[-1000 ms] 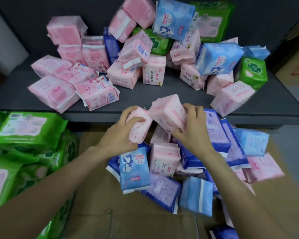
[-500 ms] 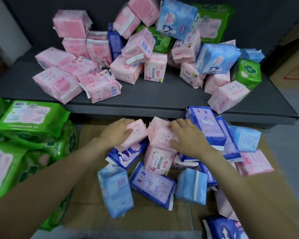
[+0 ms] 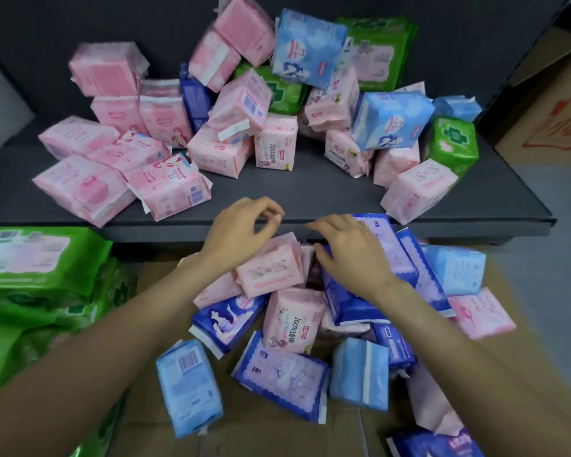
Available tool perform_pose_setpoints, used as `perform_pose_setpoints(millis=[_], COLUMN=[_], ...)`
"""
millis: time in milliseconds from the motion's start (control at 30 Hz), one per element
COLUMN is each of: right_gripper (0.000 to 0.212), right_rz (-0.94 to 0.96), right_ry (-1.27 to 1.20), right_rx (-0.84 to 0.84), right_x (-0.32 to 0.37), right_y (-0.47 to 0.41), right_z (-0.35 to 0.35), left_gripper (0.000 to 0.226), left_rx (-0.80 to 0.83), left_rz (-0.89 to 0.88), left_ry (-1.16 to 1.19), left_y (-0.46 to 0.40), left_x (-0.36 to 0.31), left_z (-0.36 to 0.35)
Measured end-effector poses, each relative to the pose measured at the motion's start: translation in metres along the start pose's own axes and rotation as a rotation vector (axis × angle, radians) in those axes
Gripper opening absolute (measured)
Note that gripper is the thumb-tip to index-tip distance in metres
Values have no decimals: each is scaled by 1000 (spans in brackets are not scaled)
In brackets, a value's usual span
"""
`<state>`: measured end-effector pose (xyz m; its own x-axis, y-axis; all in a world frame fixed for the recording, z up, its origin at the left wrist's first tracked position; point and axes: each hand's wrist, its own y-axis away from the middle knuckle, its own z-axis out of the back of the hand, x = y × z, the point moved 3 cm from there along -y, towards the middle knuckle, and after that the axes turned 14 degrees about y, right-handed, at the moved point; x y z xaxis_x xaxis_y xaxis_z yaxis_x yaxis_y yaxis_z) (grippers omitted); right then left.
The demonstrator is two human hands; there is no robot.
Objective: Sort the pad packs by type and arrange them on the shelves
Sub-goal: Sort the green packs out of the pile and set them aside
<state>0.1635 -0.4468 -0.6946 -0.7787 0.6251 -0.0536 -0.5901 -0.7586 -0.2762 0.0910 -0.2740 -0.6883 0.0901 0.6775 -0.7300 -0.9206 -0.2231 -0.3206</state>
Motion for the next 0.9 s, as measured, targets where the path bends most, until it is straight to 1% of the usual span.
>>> perform_pose_setpoints(millis=[67, 133, 233, 267, 333, 400, 500, 567, 633, 700, 733, 800, 867, 900], right_gripper=[31, 36, 53, 62, 81, 89, 92, 92, 88, 78, 74, 72, 72, 72], right_rz=[-75, -118, -39, -14, 12, 33, 105, 133, 125, 116, 134, 136, -10, -124], right_ry=[-57, -63, 20, 62, 196, 334, 461, 548, 579, 535, 513, 461, 314, 227], right_rx=[-34, -10, 42, 80, 206, 276, 324, 384, 422, 407, 349, 212, 157, 147], right_x=[-34, -74, -132, -151, -179, -199, -207, -212, -216, -218, -218, -220, -225, -227], right_y=[-5, -12, -21, -24, -31, -39, -51, -55, -58, -59, -58, -55, -50, -47], right_z=[20, 34, 39, 37, 30, 23, 13, 3, -4, -8, -8, -6, 0, 5], left_gripper=[13, 12, 26, 34, 51, 65, 79, 88, 97, 103, 104, 103, 99, 95], left_rx=[29, 65, 107, 103, 43, -26, -55, -16, 51, 103, 111, 91, 68, 61], left_rz=[-75, -122, -163, -135, -44, 7, -32, -49, -55, -49, -49, -40, -16, -3], left_ry=[-1, 2, 13, 31, 91, 128, 42, -64, -194, -304, -345, -408, -420, -391], left_y=[-26, -54, -98, -114, -144, -177, -220, -243, -259, -267, -268, -268, -264, -260], left_x=[-23, -39, -50, -51, -52, -56, -63, -67, -68, -65, -64, -61, -62, -63], left_z=[-8, -24, -55, -66, -80, -90, -100, -109, -119, -127, -130, -132, -130, -128])
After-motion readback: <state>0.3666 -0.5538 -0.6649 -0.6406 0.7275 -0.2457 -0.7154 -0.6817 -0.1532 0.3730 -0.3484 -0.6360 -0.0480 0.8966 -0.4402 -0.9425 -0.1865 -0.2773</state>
